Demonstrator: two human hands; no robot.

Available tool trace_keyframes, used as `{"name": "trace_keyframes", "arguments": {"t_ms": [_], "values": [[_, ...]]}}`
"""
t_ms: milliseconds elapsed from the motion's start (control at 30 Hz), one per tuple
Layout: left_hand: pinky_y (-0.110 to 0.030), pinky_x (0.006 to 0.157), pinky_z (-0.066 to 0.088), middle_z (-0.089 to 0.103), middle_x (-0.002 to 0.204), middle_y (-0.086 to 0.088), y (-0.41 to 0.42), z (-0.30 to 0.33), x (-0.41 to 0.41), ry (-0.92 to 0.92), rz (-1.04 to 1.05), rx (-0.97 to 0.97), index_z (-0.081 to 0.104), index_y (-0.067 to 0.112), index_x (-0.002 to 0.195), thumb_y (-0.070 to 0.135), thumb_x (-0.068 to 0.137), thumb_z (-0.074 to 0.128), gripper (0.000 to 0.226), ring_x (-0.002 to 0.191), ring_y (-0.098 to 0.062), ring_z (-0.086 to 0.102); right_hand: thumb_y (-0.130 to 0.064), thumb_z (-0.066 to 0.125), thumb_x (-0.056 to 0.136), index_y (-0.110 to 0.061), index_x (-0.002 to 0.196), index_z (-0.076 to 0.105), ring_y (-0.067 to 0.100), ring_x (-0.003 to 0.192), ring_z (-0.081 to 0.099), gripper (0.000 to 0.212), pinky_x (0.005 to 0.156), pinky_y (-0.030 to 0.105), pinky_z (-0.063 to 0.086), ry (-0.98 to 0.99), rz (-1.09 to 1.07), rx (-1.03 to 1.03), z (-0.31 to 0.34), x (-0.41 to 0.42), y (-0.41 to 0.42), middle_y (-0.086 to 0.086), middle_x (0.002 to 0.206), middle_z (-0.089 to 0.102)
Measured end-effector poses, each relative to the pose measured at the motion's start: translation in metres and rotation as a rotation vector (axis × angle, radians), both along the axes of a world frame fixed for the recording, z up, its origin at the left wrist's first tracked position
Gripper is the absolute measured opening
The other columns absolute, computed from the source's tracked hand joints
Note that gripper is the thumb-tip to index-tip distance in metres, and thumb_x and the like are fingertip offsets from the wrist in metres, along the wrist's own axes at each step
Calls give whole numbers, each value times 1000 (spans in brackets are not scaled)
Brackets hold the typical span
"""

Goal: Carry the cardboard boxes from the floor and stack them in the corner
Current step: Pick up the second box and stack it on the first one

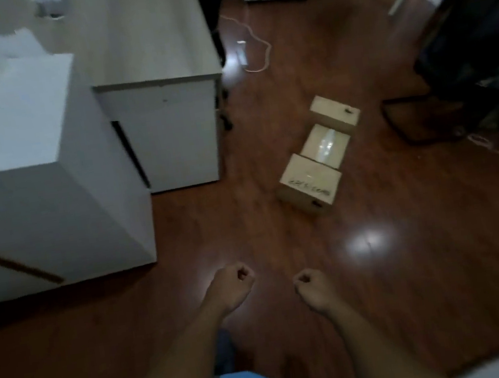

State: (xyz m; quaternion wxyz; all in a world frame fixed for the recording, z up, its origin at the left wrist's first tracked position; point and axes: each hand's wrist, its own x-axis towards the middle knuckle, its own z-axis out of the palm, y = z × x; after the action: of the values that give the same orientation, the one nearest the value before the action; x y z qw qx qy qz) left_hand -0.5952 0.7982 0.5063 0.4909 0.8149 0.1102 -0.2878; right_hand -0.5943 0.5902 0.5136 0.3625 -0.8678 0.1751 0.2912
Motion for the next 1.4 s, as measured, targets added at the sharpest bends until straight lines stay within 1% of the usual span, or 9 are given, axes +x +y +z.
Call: {"name": "trace_keyframes", "arguments": {"t_ms": [100,200,400,533,633,767,933,1133,1400], "values": [[-47,82,56,68,82,-3,-49,-10,46,26,-150,13,60,24,73,25,93,58,20,82,-27,68,-12,55,88,-14,87,73,20,87,63,17,69,25,45,30,-94,-49,-1,5,-46,4,89,71],[-50,82,57,65,74,-2,-91,-15,93,33,-291,-12,60,24,68,19,90,59,23,78,-24,64,-16,55,81,-24,74,68,21,89,66,16,78,29,51,60,-216,-75,-2,8,-77,2,92,75],[-49,84,57,69,81,-5,-168,-12,190,21,-628,-31,65,18,76,23,88,58,14,83,-26,67,-11,54,89,-15,92,70,15,85,59,17,57,21,40,89,-450,-37,25,50,-123,6,99,73],[-23,58,53,68,84,-4,-214,4,238,38,-721,-30,63,18,79,14,93,57,17,72,-18,63,-10,53,91,-12,94,69,6,69,54,17,51,7,35,60,-615,23,21,79,-149,0,83,64],[-10,43,40,65,84,-7,-240,3,269,92,-728,-23,62,13,80,9,95,55,17,65,-14,58,-8,52,94,-11,92,66,0,61,47,14,49,4,36,94,-640,71,18,96,-167,-4,73,58],[-10,40,39,61,84,-11,-273,-6,313,144,-697,-8,61,5,83,2,95,54,14,65,-17,55,-9,54,94,-3,104,72,7,76,56,22,60,1,40,141,-724,88,4,127,-212,5,94,67],[-10,41,39,61,84,-12,-328,-21,393,152,-656,65,59,2,85,6,95,56,12,65,-17,57,-24,51,90,-23,90,74,14,93,64,23,88,31,48,196,-662,103,-26,208,-286,-9,88,70],[-26,52,42,69,92,-14,-401,-13,495,150,-430,89,63,8,87,15,97,56,14,69,-20,62,-15,49,94,-8,102,70,23,90,66,24,72,29,47,116,-754,253,-4,326,-432,8,97,71],[-30,64,48,72,97,-3,-537,-2,626,83,-232,-36,68,9,100,21,96,55,18,80,-19,68,-24,54,97,-21,98,67,21,89,69,13,81,38,55,17,-998,455,4,497,-551,6,101,73]]}}
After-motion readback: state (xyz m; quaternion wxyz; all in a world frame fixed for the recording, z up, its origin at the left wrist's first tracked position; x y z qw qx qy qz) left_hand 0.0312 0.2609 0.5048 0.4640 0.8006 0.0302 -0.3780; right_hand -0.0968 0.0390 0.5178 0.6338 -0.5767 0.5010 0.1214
